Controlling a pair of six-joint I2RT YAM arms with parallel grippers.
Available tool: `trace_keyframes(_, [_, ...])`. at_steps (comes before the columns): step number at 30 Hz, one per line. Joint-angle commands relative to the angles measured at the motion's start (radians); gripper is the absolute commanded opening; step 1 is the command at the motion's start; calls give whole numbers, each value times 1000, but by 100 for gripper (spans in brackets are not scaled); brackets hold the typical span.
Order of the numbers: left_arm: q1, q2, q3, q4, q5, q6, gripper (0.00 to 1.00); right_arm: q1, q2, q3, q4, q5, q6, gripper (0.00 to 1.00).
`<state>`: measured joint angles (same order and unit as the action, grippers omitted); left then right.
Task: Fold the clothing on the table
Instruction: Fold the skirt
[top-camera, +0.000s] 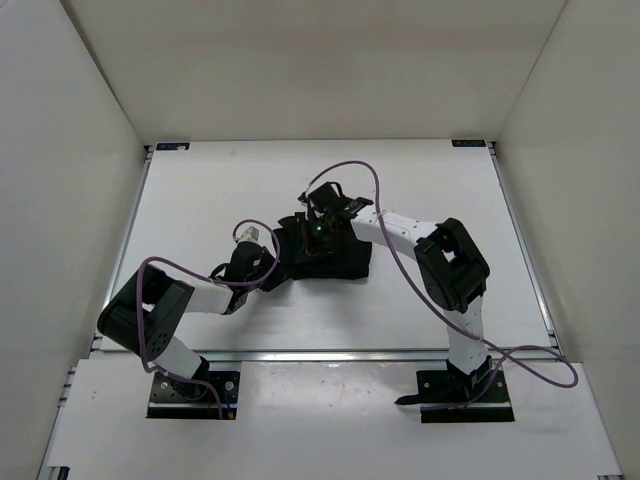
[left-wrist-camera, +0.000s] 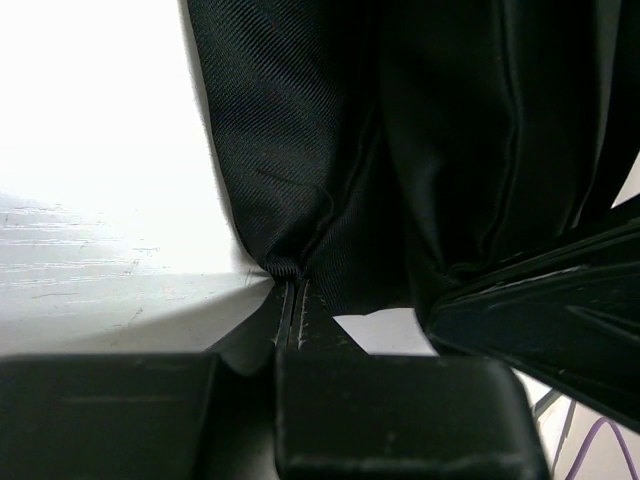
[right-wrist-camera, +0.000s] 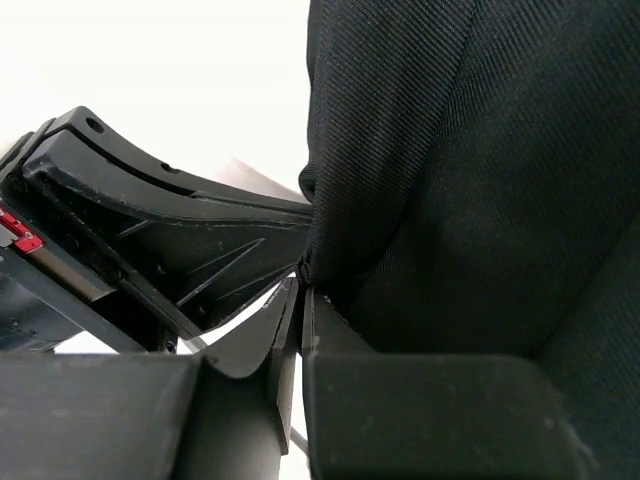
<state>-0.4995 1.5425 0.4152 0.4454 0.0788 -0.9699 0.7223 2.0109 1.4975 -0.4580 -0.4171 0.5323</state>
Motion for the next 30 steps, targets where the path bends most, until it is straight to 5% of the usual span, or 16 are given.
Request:
trace_keyframes(1, [6, -12, -19, -36, -10, 13, 0, 8, 11, 43, 59, -95, 11, 0])
trace_keyframes(6, [12, -18, -36, -31, -10, 8, 0, -15, 51, 82, 73, -233, -41, 0])
trace_keyframes(9, [16, -30, -42, -34, -1, 5, 2, -11, 49, 136, 16, -256, -86, 33])
trace_keyframes(10, [25, -42, -52, -34, 9, 4, 12, -6, 37, 144, -17, -211, -103, 49])
trace_keyframes(12, [35, -70, -59, -33, 19, -13, 32, -4, -1, 149, -28, -146, -107, 61])
trace_keyframes(15, [39, -137, -72, -94, 18, -15, 53, -24, -93, 74, 24, -114, -89, 64])
trace_keyframes(24, [123, -454, -208, -270, 58, -3, 58, -153, -418, -201, 171, -94, -52, 64])
trace_keyframes(27, [194, -579, -159, -393, 180, 103, 78, -207, -500, -255, 139, -66, -57, 64])
trace_keyframes(28, [247, -600, -103, -472, 215, 190, 96, -222, -511, -276, 124, -55, -69, 64])
trace_keyframes(30, [321, -596, 40, -650, 274, 313, 99, -280, -564, -309, 93, -42, -98, 65])
